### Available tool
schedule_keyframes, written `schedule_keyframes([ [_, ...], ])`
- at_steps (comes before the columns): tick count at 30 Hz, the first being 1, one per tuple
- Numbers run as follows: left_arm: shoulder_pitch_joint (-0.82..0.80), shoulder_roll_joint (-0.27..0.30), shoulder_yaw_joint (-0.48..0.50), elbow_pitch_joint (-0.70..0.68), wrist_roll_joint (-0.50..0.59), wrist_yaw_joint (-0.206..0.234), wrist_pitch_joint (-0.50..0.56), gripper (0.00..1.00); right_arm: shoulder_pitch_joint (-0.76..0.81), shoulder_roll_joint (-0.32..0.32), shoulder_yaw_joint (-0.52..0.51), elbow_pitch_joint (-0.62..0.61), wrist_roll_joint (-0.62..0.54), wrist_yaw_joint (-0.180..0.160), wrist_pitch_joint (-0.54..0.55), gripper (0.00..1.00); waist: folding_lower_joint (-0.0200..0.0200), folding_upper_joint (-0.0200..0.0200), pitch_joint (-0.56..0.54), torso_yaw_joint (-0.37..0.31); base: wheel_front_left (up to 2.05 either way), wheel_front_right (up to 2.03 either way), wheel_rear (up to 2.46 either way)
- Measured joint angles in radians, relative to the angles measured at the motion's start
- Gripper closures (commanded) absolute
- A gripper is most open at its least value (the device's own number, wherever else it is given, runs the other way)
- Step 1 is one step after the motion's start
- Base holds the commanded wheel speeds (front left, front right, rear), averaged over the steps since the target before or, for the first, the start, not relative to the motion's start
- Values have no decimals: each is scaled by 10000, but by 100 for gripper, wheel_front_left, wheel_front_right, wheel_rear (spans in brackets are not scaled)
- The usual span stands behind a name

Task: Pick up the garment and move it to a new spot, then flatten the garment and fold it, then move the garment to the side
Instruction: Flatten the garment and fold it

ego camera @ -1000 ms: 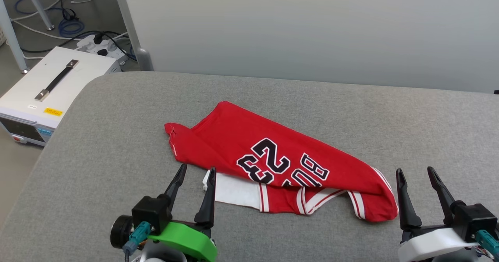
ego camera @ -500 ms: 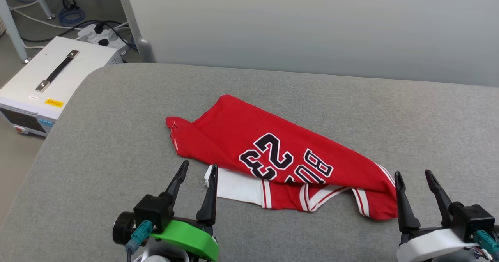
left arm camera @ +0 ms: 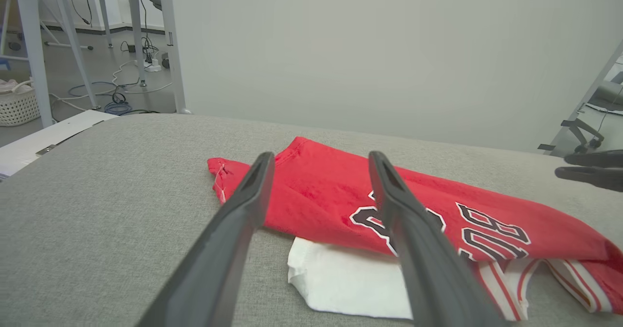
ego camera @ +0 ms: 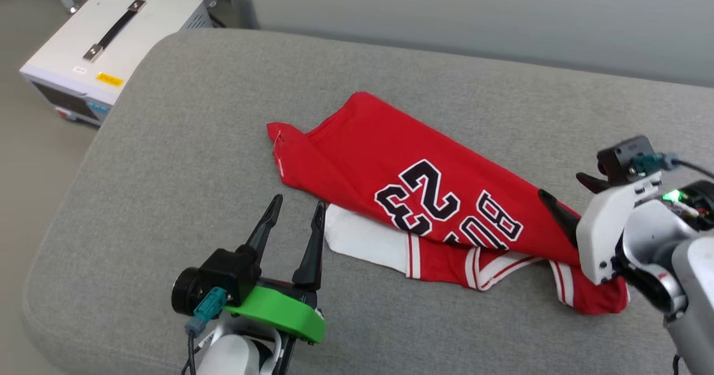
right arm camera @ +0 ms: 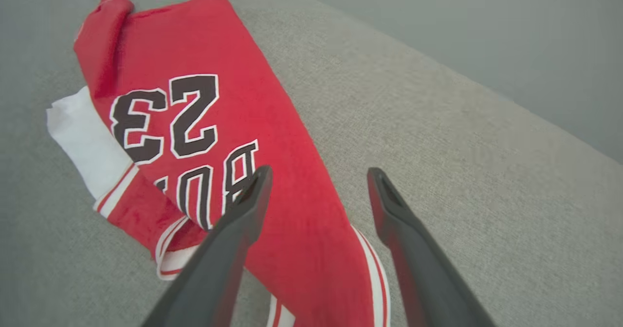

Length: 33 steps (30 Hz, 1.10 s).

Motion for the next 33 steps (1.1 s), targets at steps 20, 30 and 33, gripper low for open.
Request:
schedule_keyframes([
  [20, -780, -44, -963, -245, -681, 378, 0, 0, -3969, -1444, 2654, 2807, 2184, 0, 4196, 0, 1, 0, 2179, 2403, 0, 0, 0],
  [30, -800, -42, -959, -203, -757, 474, -2, 0, -4361, -1530, 2872, 3313, 2612, -2, 3331, 100, 1, 0, 2407, 2589, 0, 0, 0],
  [33, -802, -46, -949, -136, -732, 474, 0, 0, -4367, -1480, 2821, 3557, 2690, 2, 2894, 100, 1, 0, 2266, 2476, 0, 0, 0],
])
